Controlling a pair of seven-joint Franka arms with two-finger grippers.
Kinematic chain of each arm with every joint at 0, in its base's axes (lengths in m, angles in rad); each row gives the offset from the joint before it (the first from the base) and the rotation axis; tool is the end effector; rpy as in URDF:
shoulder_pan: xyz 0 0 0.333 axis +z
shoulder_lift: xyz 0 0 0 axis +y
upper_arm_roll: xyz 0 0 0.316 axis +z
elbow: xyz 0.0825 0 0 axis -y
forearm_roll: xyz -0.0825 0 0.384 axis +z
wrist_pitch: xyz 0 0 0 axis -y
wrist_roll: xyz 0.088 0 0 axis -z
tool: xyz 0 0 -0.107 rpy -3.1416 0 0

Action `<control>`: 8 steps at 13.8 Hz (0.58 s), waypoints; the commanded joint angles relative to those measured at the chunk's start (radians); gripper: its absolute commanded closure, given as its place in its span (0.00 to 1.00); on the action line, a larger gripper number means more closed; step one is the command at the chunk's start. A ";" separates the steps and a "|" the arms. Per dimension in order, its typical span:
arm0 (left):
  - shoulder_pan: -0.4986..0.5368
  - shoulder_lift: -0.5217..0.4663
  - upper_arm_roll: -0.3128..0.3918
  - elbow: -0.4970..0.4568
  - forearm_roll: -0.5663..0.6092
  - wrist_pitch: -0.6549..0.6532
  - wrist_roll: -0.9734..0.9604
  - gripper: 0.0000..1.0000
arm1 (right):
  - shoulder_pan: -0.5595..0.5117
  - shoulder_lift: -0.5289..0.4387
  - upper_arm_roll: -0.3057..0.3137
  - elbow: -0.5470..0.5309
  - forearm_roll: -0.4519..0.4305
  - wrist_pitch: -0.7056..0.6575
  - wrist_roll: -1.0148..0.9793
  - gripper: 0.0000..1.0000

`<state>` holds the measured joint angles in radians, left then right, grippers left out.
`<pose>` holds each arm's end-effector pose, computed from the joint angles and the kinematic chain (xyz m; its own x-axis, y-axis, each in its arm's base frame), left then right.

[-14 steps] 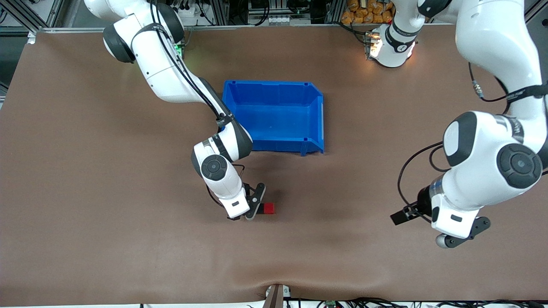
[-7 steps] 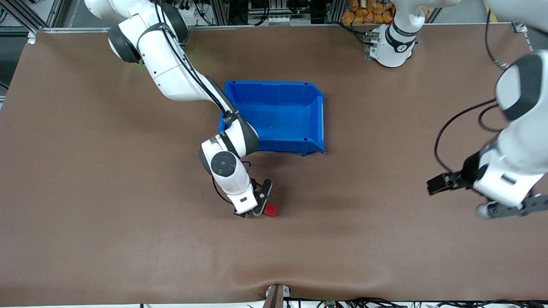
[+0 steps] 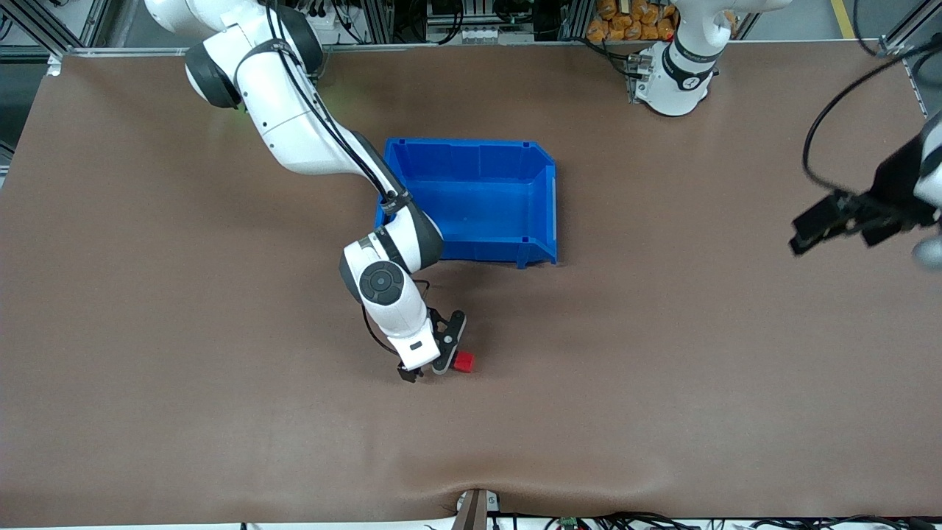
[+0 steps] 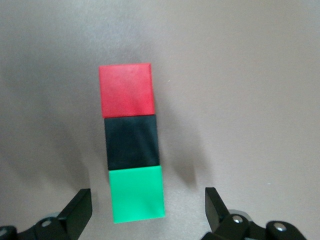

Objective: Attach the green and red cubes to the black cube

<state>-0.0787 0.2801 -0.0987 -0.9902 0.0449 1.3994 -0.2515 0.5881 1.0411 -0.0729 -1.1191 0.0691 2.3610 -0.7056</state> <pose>0.6031 -0.0898 0.7122 0.9874 0.0905 0.1297 0.0890 -0.9959 0.0172 0.6748 0.4054 0.1905 0.3310 0.9316 0.1502 0.9266 -0.3510 0.1350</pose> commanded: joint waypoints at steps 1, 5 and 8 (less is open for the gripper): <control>0.065 -0.064 -0.013 -0.031 -0.020 -0.054 0.089 0.00 | -0.025 -0.052 0.002 -0.034 -0.015 -0.017 0.020 0.00; 0.184 -0.071 -0.013 -0.154 -0.146 -0.065 0.143 0.00 | -0.083 -0.113 0.005 -0.047 0.000 -0.136 0.017 0.00; 0.206 -0.186 -0.012 -0.342 -0.148 -0.015 0.140 0.00 | -0.151 -0.189 0.010 -0.047 0.001 -0.296 0.009 0.00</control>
<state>0.1212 0.2137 -0.0999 -1.1696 -0.0902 1.3353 -0.1130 0.4789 0.9348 -0.0828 -1.1206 0.0708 2.1456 -0.6982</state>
